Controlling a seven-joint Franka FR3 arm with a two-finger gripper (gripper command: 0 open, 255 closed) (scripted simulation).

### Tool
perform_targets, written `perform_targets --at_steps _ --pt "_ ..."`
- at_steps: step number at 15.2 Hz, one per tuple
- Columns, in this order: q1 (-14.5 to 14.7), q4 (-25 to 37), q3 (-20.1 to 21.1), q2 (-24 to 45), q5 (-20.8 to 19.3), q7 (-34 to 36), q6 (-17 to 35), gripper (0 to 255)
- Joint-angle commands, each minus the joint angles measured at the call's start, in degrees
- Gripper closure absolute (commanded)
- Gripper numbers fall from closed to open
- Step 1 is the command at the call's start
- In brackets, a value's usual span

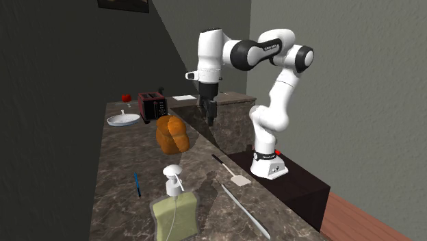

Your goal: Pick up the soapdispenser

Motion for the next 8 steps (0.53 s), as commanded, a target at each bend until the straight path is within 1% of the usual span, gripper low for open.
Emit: perform_targets --at_steps 1,5,8 --pt "0.6 0.3 1.8 2.4 0.4 1.8 2.7 0" --pt "1.4 3.3 5.4 8.6 -0.1 5.6 7.1 0" --pt "1.8 6.1 8.0 13.6 -1.2 8.6 10.0 0"
